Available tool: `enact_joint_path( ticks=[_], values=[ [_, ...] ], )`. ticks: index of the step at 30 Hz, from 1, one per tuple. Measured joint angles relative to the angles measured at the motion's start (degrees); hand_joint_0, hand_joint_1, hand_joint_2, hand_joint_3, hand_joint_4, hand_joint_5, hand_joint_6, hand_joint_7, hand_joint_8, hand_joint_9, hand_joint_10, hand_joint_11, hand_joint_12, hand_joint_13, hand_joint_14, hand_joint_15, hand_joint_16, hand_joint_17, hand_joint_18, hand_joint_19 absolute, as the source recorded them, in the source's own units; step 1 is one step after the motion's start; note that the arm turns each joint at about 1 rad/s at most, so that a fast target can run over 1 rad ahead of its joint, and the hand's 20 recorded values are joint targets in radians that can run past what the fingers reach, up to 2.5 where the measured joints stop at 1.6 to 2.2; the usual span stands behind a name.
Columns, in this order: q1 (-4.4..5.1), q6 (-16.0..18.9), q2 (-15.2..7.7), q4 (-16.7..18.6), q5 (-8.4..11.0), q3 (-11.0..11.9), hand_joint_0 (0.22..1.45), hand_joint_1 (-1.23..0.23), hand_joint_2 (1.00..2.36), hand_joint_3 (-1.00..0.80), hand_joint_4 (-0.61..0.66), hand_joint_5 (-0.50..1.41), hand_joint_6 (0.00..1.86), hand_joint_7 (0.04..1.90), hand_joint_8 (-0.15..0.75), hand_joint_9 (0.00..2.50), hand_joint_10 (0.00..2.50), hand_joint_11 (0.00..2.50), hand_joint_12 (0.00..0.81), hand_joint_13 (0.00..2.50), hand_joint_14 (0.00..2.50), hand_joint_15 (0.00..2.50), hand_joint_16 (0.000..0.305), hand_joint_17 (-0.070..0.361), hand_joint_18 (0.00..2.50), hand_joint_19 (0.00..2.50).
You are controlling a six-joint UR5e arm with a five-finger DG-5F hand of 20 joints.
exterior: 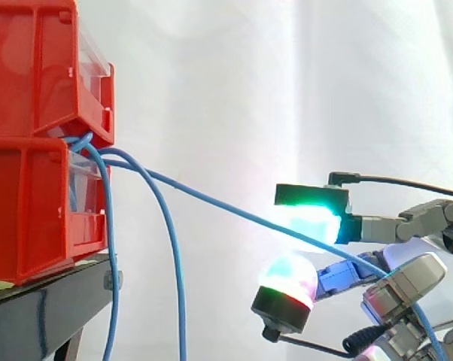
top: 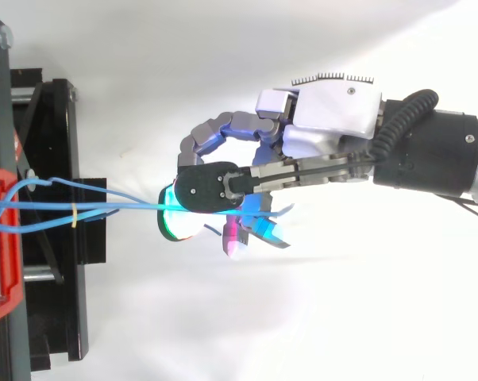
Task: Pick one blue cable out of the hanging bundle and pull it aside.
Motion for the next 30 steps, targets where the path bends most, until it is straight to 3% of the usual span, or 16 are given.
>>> enact_joint_path(
  ticks=[9, 18, 24, 30],
  values=[
    [0.08, 0.00, -0.01, -0.03, 0.07, 0.00, 0.38, -0.51, 1.00, -0.50, 0.06, -0.06, 0.87, 0.96, 0.316, 1.53, 0.02, 1.26, 0.416, 1.09, 0.02, 0.63, 0.066, 0.149, 0.89, 0.43],
    [0.09, 0.00, -0.01, -0.04, 0.08, 0.00, 0.44, -0.60, 1.00, -0.50, 0.05, -0.10, 0.91, 0.81, 0.295, 1.41, 0.02, 1.31, 0.391, 1.03, 0.02, 0.65, 0.060, 0.135, 0.83, 0.46],
    [0.09, 0.22, 0.02, -0.16, 0.09, 0.00, 0.40, -0.47, 1.00, -0.50, 0.06, -0.09, 0.91, 0.80, 0.326, 1.45, 0.01, 1.28, 0.410, 1.05, 0.02, 0.64, 0.064, 0.145, 0.86, 0.45],
    [0.09, 0.42, 0.12, -1.83, 0.06, 0.54, 0.40, -0.49, 1.00, -0.50, 0.04, -0.09, 0.91, 0.81, 0.317, 1.47, 0.02, 1.25, 0.404, 1.06, 0.02, 0.64, 0.064, 0.144, 0.86, 0.46]
  ],
)
